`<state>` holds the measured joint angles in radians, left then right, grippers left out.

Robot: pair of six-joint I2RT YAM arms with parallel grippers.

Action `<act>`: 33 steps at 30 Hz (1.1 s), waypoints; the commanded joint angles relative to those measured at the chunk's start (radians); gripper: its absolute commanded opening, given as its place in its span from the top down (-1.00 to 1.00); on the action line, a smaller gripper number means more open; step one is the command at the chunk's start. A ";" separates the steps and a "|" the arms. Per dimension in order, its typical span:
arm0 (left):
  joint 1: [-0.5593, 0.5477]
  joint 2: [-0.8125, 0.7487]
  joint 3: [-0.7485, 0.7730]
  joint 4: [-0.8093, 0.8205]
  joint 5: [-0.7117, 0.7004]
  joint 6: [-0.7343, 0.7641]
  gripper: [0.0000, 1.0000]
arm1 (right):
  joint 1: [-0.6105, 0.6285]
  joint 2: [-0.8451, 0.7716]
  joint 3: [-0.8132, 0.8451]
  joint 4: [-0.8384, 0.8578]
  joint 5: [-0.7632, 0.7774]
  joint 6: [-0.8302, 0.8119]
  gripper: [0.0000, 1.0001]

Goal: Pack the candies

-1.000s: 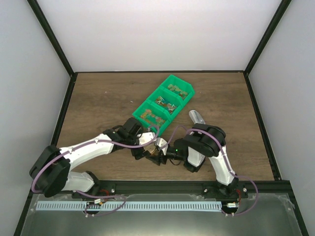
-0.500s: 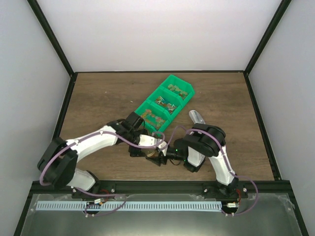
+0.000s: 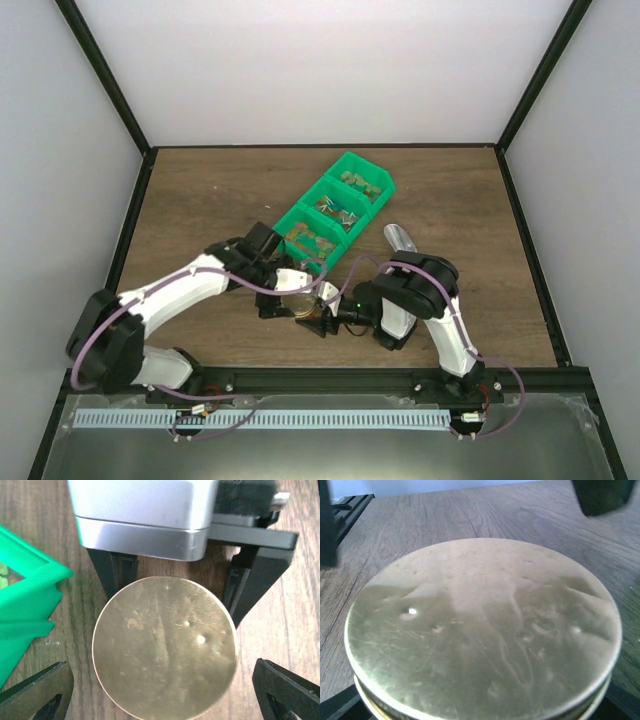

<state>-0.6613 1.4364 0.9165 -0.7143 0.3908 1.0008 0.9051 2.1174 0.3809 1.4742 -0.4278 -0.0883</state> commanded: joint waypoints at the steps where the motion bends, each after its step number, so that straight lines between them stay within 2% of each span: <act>1: -0.022 -0.126 -0.117 0.152 -0.003 -0.289 -1.00 | 0.008 0.039 0.003 -0.095 -0.009 0.030 0.33; 5: -0.041 -0.121 -0.142 0.231 -0.032 -0.525 -1.00 | 0.008 0.043 0.007 -0.095 -0.004 0.034 0.33; 10: -0.055 -0.101 -0.150 0.268 -0.129 -0.652 -1.00 | 0.008 0.038 0.005 -0.096 0.006 0.038 0.32; 24: -0.123 -0.088 -0.189 0.274 -0.167 -0.651 -0.99 | 0.008 0.036 0.006 -0.105 0.012 0.038 0.33; 28: -0.123 -0.090 -0.187 0.269 -0.159 -0.628 -0.82 | 0.008 0.036 0.005 -0.106 0.011 0.036 0.32; 33: -0.119 -0.091 -0.186 0.240 -0.150 -0.468 -0.66 | 0.007 0.037 0.005 -0.102 -0.009 0.023 0.33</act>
<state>-0.7773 1.3399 0.7326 -0.4473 0.2268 0.3901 0.9066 2.1216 0.3920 1.4696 -0.4267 -0.0849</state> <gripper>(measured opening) 0.887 0.812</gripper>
